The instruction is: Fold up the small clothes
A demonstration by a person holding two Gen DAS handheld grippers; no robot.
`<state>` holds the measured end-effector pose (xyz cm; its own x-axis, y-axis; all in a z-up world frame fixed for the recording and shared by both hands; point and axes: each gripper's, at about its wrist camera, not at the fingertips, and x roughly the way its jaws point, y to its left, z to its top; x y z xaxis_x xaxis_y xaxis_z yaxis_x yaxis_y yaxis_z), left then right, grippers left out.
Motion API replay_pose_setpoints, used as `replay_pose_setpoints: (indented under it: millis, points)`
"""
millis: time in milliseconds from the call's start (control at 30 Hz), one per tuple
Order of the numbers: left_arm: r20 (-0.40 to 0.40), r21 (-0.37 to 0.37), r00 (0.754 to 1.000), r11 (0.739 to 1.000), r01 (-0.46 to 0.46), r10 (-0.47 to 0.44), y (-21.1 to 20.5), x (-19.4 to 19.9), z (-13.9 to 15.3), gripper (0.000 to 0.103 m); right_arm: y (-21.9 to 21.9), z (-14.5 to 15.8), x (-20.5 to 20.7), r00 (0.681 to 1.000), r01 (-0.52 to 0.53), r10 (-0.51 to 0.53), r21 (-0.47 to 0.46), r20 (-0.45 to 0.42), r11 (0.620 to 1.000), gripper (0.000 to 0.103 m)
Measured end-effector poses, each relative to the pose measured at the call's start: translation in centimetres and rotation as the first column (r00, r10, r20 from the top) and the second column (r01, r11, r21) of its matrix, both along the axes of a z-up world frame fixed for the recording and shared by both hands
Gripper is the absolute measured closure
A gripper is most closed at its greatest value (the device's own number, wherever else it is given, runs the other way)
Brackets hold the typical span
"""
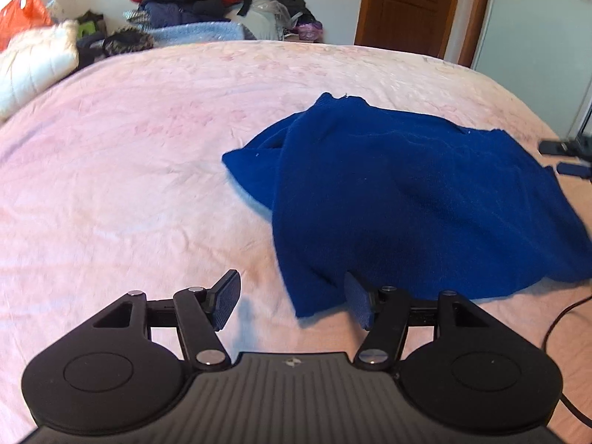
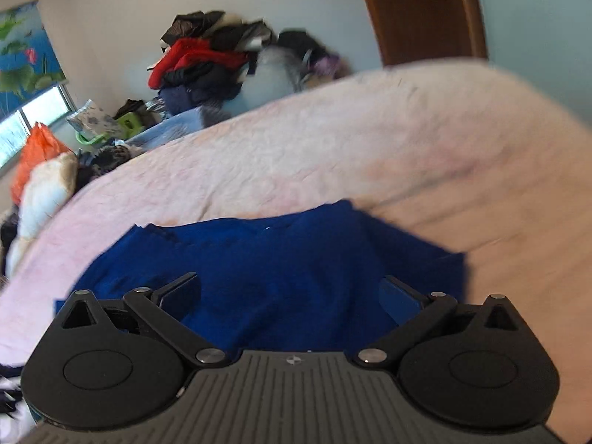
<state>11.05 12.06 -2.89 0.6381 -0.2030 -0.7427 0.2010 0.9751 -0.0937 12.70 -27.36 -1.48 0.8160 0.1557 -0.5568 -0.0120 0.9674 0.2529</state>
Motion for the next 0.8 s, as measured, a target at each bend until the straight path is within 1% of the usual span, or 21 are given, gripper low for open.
replay_pose_setpoints:
  millis: [67,133,167,233,300,333,400,467,500,567,600,667,700,733,767,800]
  points:
    - [-0.030,-0.061,1.000,0.998,-0.007,0.005,0.9,-0.4,-0.1,0.042,0.3,0.0,-2.4,0.999,-0.029,0.029,0.000,0.044,1.000,0.000]
    - [-0.042,-0.113,0.999,0.994,0.006,-0.011,1.4,-1.0,-0.2,0.042,0.0,-0.4,-4.1,0.999,-0.003,0.002,0.017,0.040,1.000,0.000]
    - [-0.035,-0.123,0.999,0.992,0.018,-0.023,1.4,-1.3,-0.2,0.042,-0.3,-0.6,-4.7,0.999,0.028,-0.029,0.028,0.032,0.999,0.000]
    - [-0.013,-0.112,0.998,0.992,0.059,-0.061,1.0,-1.9,-0.3,0.041,-1.6,-1.3,-6.1,0.996,0.090,-0.091,0.081,0.010,0.993,0.000]
    - [0.016,-0.097,0.994,0.989,0.113,-0.112,0.5,-2.3,-0.4,0.039,-2.2,-1.9,-7.3,0.997,0.078,-0.076,0.121,-0.022,0.990,0.000]
    - [0.033,-0.091,0.991,0.987,0.133,-0.131,0.3,-2.4,-0.5,0.039,-2.1,-2.1,-7.8,0.997,0.066,-0.063,0.115,-0.036,0.991,0.000]
    - [0.049,-0.082,0.987,0.985,0.155,-0.151,0.0,-2.3,-0.7,0.039,-1.4,-2.2,-8.8,0.998,0.037,-0.033,0.066,-0.061,0.997,0.000]
    - [0.059,-0.105,0.985,0.980,0.166,-0.161,0.2,-2.3,-0.8,0.039,-0.7,-2.6,-9.4,0.997,0.013,-0.011,0.024,-0.082,1.000,0.000]
    - [0.065,-0.120,0.985,0.979,0.165,-0.158,0.4,-2.1,-0.9,0.039,-0.4,-2.6,-10.1,0.995,0.017,-0.017,0.008,-0.096,1.000,0.000]
    - [0.065,-0.152,0.988,0.977,0.151,-0.142,0.8,-1.6,-0.9,0.041,-0.5,-3.1,-10.5,0.992,0.033,-0.032,0.003,-0.120,0.999,0.000]
    - [0.072,-0.175,0.988,0.974,0.144,-0.133,1.1,-1.5,-0.9,0.044,-0.6,-3.4,-10.6,0.991,0.039,-0.036,0.017,-0.130,0.999,0.001]
    - [0.073,-0.210,0.989,0.968,0.140,-0.128,1.6,-1.1,-0.9,0.062,-1.0,-3.8,-11.0,0.992,0.042,-0.037,0.042,-0.121,0.998,0.011]
    - [0.063,-0.227,0.990,0.965,0.135,-0.124,1.8,-0.8,-1.0,0.067,-1.1,-3.8,-11.1,0.993,0.042,-0.037,0.045,-0.115,0.998,0.013]
    - [0.050,-0.241,0.992,0.962,0.128,-0.120,2.0,-0.5,-1.2,0.075,-1.1,-3.8,-11.1,0.993,0.036,-0.031,0.043,-0.112,0.998,0.020]
    - [0.038,-0.249,0.992,0.961,0.122,-0.116,2.1,-0.3,-1.4,0.085,-1.0,-3.8,-11.1,0.994,0.033,-0.030,0.032,-0.108,0.999,0.031]
    - [0.030,-0.251,0.993,0.961,0.117,-0.113,2.2,-0.2,-1.6,0.092,-1.0,-3.9,-11.0,0.994,0.034,-0.032,0.020,-0.105,0.999,0.037]
